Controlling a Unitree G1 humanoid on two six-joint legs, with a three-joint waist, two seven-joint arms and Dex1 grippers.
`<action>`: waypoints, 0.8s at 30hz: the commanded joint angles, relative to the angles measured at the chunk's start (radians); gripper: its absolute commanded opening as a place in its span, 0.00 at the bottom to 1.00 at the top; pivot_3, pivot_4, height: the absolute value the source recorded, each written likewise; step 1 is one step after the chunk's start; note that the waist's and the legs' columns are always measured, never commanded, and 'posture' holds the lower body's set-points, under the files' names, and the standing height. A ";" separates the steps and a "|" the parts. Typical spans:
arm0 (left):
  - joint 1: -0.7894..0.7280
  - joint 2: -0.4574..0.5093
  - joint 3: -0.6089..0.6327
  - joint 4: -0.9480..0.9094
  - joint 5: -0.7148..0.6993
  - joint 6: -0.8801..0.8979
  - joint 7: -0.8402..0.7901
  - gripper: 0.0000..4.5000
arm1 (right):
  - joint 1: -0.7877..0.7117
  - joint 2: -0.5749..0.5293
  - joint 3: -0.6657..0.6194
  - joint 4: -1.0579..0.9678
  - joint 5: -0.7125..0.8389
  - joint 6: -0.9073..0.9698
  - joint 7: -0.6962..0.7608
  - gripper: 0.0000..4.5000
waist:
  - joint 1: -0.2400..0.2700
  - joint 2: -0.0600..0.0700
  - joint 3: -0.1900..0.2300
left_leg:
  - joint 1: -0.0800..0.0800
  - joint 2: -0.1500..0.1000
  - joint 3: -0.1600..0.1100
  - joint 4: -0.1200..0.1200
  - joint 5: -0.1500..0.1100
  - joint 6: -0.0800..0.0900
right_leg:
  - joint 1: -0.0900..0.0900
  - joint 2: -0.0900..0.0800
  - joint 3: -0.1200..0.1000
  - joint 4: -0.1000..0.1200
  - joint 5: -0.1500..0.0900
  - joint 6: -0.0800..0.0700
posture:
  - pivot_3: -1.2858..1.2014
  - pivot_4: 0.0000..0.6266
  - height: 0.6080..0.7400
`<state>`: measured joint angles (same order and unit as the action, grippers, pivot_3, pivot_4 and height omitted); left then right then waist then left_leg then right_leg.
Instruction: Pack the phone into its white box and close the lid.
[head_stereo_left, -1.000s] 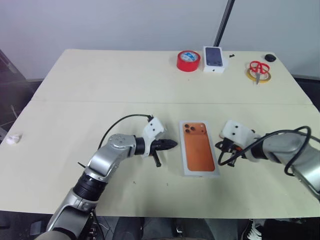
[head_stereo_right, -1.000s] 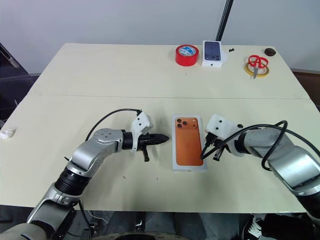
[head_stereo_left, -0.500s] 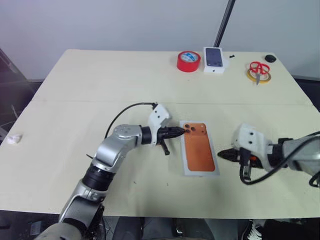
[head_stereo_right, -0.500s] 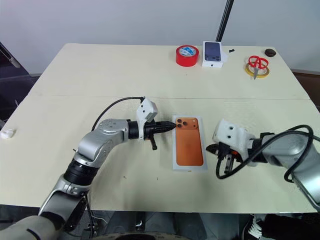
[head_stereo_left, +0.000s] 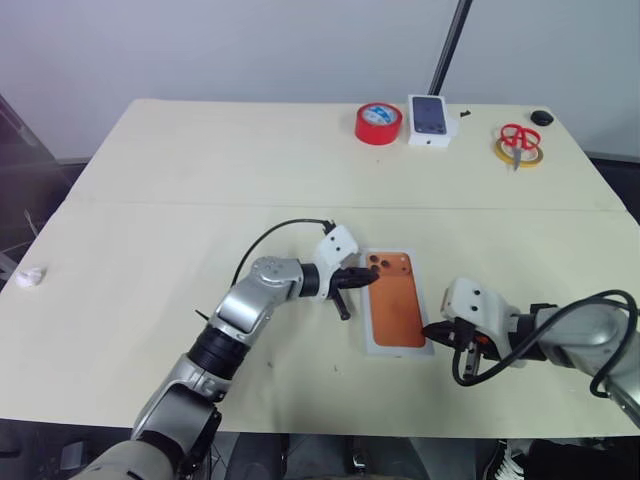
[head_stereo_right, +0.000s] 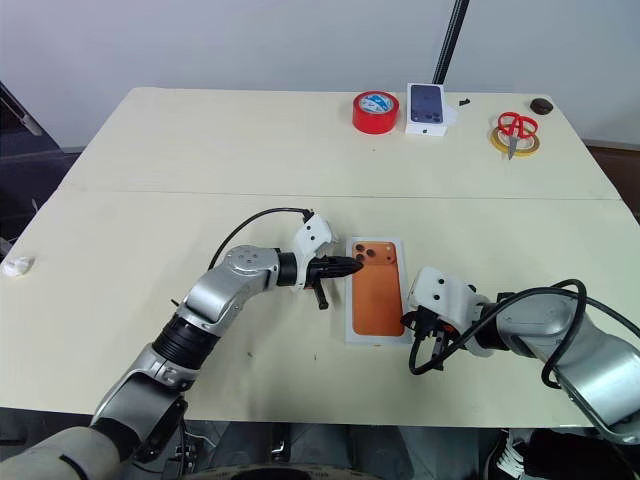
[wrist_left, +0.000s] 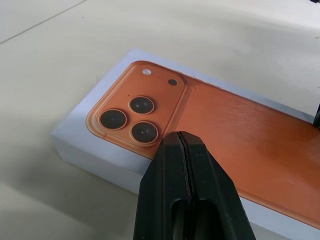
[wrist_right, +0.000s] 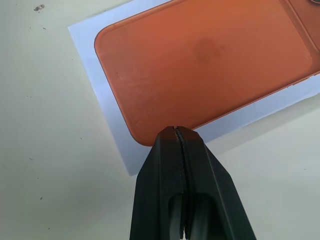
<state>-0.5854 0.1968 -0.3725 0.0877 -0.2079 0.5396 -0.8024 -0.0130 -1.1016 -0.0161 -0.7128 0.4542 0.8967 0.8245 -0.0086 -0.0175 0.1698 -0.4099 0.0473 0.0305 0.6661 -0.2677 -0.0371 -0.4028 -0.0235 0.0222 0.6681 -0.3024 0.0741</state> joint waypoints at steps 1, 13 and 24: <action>0.006 0.002 0.050 -0.032 -0.015 -0.016 0.013 0.00 | -0.023 0.020 -0.057 -0.011 0.010 -0.022 -0.008 0.00 | 0.000 0.000 0.000 | 0.000 0.000 0.000 0.000 0.000 0.000 | 0.000 0.000 0.000 0.000 0.000 0.000 | 0.52 0.24 0.94; 0.270 0.279 0.556 -0.300 -0.159 0.025 0.114 0.00 | -0.250 0.265 -0.229 0.389 0.003 -0.209 -0.117 0.00 | -0.004 0.000 0.000 | 0.002 0.003 0.001 -0.001 0.000 0.000 | -0.001 0.003 0.002 0.002 0.000 0.000 | 0.52 0.24 0.94; 0.489 0.393 0.770 -0.341 -0.197 -0.006 0.159 0.00 | -0.339 0.339 -0.116 0.579 -0.046 -0.317 -0.052 0.00 | -0.002 0.000 0.000 | 0.001 0.003 0.002 -0.001 0.000 0.000 | -0.001 -0.003 0.000 0.002 0.000 0.000 | 0.52 0.24 0.94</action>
<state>-0.0994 0.5699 0.3692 -0.2264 -0.3925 0.5586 -0.6477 -0.3327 -0.7650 -0.1383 -0.1339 0.4187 0.6103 0.7607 -0.0102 -0.0170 0.1695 -0.4088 0.0500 0.0322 0.6652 -0.2677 -0.0372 -0.4034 -0.0264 0.0224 0.6699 -0.3025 0.0740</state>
